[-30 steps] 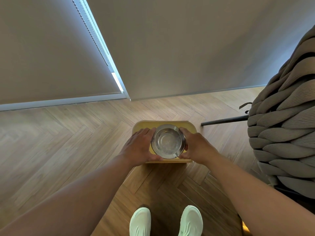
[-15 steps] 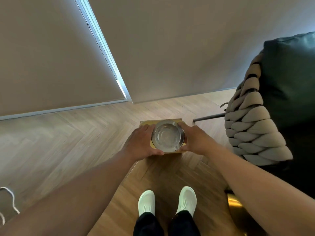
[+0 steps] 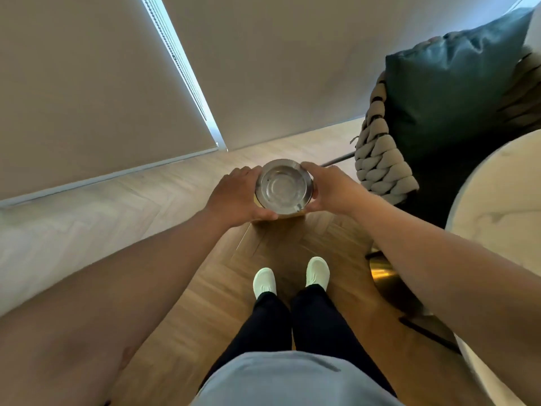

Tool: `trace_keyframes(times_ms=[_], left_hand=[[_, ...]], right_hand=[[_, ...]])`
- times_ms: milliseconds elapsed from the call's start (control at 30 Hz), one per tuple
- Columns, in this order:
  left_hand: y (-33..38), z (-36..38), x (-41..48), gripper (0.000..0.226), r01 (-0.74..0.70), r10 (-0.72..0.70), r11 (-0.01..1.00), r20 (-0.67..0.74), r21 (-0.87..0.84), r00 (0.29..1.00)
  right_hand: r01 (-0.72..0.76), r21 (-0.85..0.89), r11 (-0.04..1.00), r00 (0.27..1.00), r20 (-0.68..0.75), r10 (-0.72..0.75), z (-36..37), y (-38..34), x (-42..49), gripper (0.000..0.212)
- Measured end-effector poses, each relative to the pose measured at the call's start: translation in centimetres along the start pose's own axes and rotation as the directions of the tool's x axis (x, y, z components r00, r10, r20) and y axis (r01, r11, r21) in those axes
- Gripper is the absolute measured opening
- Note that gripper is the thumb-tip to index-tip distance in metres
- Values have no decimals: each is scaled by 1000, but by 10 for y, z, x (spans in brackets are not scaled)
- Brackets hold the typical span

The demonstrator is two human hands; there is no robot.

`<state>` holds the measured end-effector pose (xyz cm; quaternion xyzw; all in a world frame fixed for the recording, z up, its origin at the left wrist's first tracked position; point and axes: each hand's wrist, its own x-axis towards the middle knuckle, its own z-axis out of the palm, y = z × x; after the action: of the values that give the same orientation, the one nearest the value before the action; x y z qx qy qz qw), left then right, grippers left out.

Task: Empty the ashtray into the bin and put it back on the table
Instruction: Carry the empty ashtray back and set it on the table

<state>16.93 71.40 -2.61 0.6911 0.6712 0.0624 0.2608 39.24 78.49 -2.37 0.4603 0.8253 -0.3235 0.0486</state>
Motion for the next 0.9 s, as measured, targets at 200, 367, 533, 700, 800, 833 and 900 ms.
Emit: trace_keyframes(times_ms=[200, 367, 533, 700, 800, 833, 900], left_hand=[[12, -5, -49, 88, 12, -11, 999, 18, -42, 1000], [17, 11, -84, 92, -3, 5, 999, 50, -41, 999], [18, 22, -100, 100, -42, 45, 997, 44, -64, 998], [28, 26, -99, 100, -137, 140, 990, 75, -43, 987], [42, 29, -96, 101, -207, 209, 978, 119, -32, 971], [48, 31, -95, 101, -236, 237, 971, 135, -23, 962], [64, 35, -93, 100, -300, 297, 954, 168, -3, 940]], right_hand=[[-41, -11, 999, 999, 10, 41, 5, -28, -48, 95], [-121, 56, 991, 990, 78, 117, 29, -38, -80, 97], [-178, 133, 975, 984, 40, 174, 45, -42, -104, 95], [-218, 223, 950, 972, -33, 231, 54, -39, -134, 90], [-235, 271, 934, 959, -92, 268, 60, -35, -158, 86], [-246, 286, 926, 951, -115, 288, 62, -34, -167, 86], [-289, 318, 903, 925, -148, 349, 68, -29, -188, 86]])
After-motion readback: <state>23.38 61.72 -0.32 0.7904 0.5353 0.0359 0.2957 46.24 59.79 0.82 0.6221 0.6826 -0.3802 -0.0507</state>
